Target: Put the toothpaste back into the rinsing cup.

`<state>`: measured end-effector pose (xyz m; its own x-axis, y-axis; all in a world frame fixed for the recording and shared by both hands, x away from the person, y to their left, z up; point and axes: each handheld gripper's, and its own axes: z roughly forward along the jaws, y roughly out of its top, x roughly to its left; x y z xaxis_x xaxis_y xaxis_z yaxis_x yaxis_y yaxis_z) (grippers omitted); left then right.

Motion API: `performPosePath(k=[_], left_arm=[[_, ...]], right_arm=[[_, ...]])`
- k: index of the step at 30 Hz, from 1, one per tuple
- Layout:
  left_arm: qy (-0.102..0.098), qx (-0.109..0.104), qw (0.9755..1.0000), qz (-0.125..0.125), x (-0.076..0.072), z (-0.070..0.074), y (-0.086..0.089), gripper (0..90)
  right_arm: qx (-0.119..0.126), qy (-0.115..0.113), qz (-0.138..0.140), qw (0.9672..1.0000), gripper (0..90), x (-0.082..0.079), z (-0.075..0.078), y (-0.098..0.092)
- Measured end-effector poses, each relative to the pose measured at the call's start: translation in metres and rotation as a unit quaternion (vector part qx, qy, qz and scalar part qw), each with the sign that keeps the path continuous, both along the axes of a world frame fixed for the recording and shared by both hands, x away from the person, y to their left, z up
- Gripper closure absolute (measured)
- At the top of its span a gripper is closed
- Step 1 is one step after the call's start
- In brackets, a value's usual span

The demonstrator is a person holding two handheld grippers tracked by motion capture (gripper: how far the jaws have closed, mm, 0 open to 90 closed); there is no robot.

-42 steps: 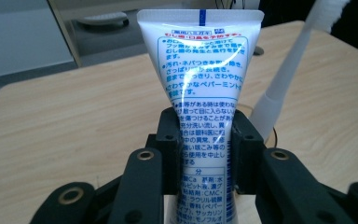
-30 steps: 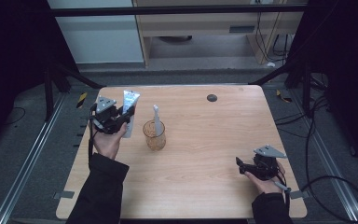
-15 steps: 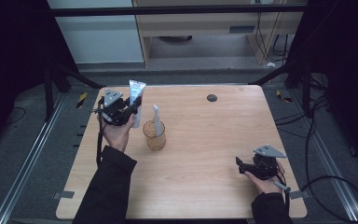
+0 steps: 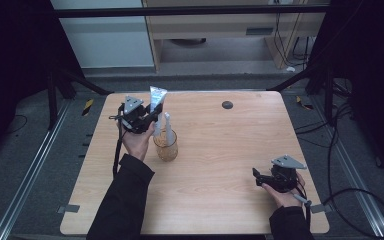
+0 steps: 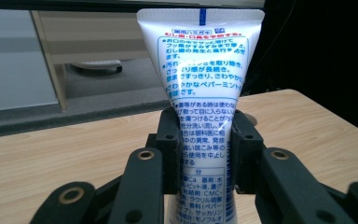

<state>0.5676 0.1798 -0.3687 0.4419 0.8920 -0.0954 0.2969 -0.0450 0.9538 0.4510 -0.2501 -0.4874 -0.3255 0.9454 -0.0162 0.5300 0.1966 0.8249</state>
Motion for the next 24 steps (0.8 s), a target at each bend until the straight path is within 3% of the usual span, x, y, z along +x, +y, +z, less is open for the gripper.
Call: performPosePath(k=[14, 24], left_arm=[[0.021, -0.005, 0.9997, -0.015, 0.005, -0.027, -0.005, 69.1], [0.034, 0.009, 0.9990, -0.027, 0.004, -0.044, -0.009, 68.6]], right_arm=[[-0.001, 0.003, 0.002, 1.0000, 12.8, 0.001, -0.001, 0.000], [-0.003, 0.003, 0.002, 1.0000, 12.8, 0.001, -0.002, 0.000]])
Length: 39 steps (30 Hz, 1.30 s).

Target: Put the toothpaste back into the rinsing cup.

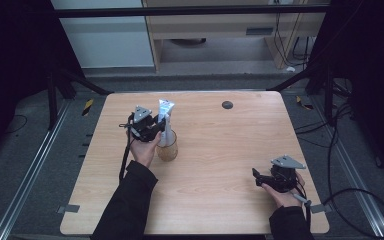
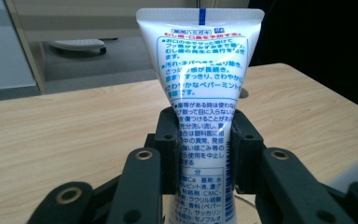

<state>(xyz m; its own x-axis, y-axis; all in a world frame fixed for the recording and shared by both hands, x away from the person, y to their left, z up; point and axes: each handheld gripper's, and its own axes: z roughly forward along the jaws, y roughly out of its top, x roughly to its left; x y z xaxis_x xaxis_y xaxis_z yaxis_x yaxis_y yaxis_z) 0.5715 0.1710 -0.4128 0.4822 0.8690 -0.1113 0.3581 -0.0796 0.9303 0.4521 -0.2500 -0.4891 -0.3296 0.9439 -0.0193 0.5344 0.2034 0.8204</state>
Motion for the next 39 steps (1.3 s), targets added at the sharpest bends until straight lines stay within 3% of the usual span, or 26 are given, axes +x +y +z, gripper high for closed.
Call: performPosePath(k=[5, 16, 23, 28, 39], left_arm=[[0.005, 0.008, 0.9999, -0.007, -0.003, -0.005, -0.002, 67.9], [0.023, 0.038, 0.9989, -0.012, -0.012, 0.002, 0.001, 64.8], [0.043, 0.071, 0.9965, -0.011, -0.017, -0.004, 0.008, 61.3], [0.058, 0.081, 0.9949, -0.013, -0.017, -0.014, 0.012, 61.0], [0.068, 0.086, 0.9938, -0.017, -0.025, -0.012, 0.016, 57.3]], right_arm=[[-0.001, 0.000, 0.000, 1.0000, 12.8, 0.000, 0.000, 0.001], [0.000, 0.000, 0.001, 1.0000, 12.8, -0.001, 0.001, 0.002], [-0.002, 0.002, 0.001, 1.0000, 12.7, -0.001, 0.000, 0.003], [-0.003, 0.001, 0.001, 1.0000, 12.8, -0.001, 0.000, 0.003], [-0.002, -0.001, 0.000, 1.0000, 12.7, -0.002, 0.001, 0.003]])
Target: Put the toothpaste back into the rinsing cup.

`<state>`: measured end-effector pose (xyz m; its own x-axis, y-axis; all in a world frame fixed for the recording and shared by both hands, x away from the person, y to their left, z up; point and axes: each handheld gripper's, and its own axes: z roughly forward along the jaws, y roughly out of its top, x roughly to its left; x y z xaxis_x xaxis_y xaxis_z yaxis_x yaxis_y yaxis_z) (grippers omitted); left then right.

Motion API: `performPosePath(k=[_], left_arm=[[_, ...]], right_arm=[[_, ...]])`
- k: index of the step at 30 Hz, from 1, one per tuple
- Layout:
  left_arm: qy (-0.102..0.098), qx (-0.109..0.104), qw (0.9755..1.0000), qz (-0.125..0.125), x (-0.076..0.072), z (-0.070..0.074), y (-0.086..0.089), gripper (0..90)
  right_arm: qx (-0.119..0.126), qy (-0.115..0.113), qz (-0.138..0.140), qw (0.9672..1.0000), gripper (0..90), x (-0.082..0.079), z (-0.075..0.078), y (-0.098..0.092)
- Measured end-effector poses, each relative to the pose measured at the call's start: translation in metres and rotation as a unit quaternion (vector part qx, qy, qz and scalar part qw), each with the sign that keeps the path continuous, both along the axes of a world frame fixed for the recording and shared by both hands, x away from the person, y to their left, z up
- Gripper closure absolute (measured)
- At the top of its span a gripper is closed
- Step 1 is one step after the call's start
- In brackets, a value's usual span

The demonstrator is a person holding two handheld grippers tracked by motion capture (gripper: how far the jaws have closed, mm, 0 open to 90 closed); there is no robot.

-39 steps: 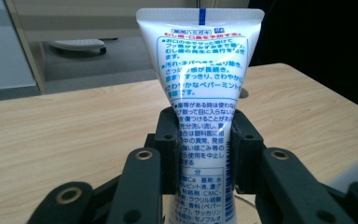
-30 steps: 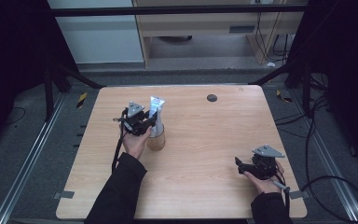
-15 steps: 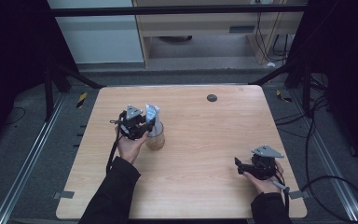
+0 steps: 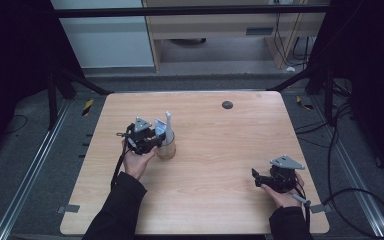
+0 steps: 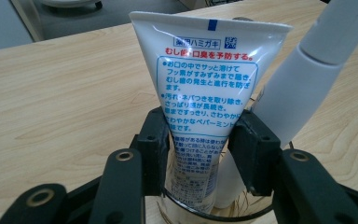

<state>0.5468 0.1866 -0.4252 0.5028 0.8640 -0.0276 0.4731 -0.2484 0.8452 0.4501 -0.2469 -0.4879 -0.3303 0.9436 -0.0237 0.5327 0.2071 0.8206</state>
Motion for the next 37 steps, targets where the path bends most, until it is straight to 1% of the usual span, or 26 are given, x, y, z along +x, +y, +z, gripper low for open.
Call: performPosePath(k=[3, 7, 9, 10, 11, 12, 13, 14, 15, 19, 23, 25, 27, 29, 31, 34, 35, 36, 37], left_arm=[[0.005, -0.004, 1.0000, 0.000, -0.002, 0.001, 0.002, 56.8], [0.007, 0.000, 1.0000, -0.001, -0.004, 0.004, 0.004, 55.7], [0.002, 0.004, 1.0000, 0.001, -0.006, 0.006, 0.004, 54.3], [-0.002, 0.004, 1.0000, 0.002, -0.007, 0.007, 0.005, 51.7], [-0.002, -0.004, 1.0000, 0.000, -0.008, 0.009, 0.006, 50.0], [-0.008, -0.009, 0.9999, -0.003, -0.010, 0.011, 0.008, 50.7], [-0.014, -0.009, 0.9999, -0.004, -0.012, 0.014, 0.009, 52.9], [-0.019, -0.013, 0.9997, -0.005, -0.015, 0.016, 0.010, 52.1], [-0.022, -0.011, 0.9997, -0.008, -0.017, 0.018, 0.011, 51.8], [-0.029, -0.004, 0.9995, -0.009, -0.028, 0.024, 0.019, 48.3], [-0.034, -0.001, 0.9994, -0.005, -0.044, 0.025, 0.033, 46.2], [-0.035, -0.002, 0.9994, -0.001, -0.053, 0.023, 0.040, 44.4], [-0.031, 0.000, 0.9995, 0.005, -0.060, 0.019, 0.048, 41.5], [-0.025, 0.008, 0.9996, 0.010, -0.066, 0.013, 0.054, 39.3], [-0.016, 0.013, 0.9997, 0.016, -0.070, 0.004, 0.060, 37.3], [0.002, 0.011, 0.9995, 0.028, -0.073, -0.008, 0.071, 35.0], [0.007, 0.009, 0.9994, 0.034, -0.074, -0.011, 0.074, 33.8], [0.011, 0.012, 0.9992, 0.038, -0.074, -0.014, 0.078, 33.1], [0.013, 0.012, 0.9989, 0.042, -0.075, -0.016, 0.080, 32.4]], right_arm=[[-0.001, 0.001, 0.000, 1.0000, 12.7, 0.000, 0.000, 0.000], [0.000, 0.002, 0.000, 1.0000, 12.7, 0.000, 0.000, 0.000], [0.001, 0.002, 0.000, 1.0000, 12.7, 0.000, 0.000, 0.000], [0.000, 0.002, 0.000, 1.0000, 12.8, 0.000, 0.000, 0.000], [-0.001, 0.001, 0.001, 1.0000, 12.8, 0.000, 0.000, 0.000], [0.000, 0.001, 0.001, 1.0000, 12.8, 0.000, 0.000, 0.000], [0.000, 0.001, 0.001, 1.0000, 12.8, 0.000, 0.000, 0.000], [-0.001, 0.002, 0.001, 1.0000, 12.8, 0.000, 0.000, 0.000], [0.000, 0.002, 0.001, 1.0000, 12.8, 0.000, 0.000, 0.000], [0.000, 0.000, 0.000, 1.0000, 12.8, -0.001, 0.001, 0.000], [-0.001, 0.000, 0.001, 1.0000, 12.7, -0.001, 0.001, 0.000], [0.001, 0.001, 0.000, 1.0000, 12.7, -0.002, 0.001, 0.000], [0.001, 0.001, -0.001, 1.0000, 12.7, -0.002, 0.001, 0.000], [0.001, 0.002, -0.001, 1.0000, 12.6, -0.002, 0.001, -0.001], [0.002, 0.002, -0.002, 1.0000, 12.4, -0.003, 0.001, -0.001], [0.003, 0.004, -0.004, 1.0000, 12.0, -0.004, 0.001, -0.003], [0.005, 0.005, -0.006, 1.0000, 11.8, -0.004, 0.001, -0.004], [0.006, 0.007, -0.007, 0.9999, 11.7, -0.004, 0.001, -0.004], [0.007, 0.008, -0.007, 0.9999, 11.5, -0.004, 0.001, -0.005]])
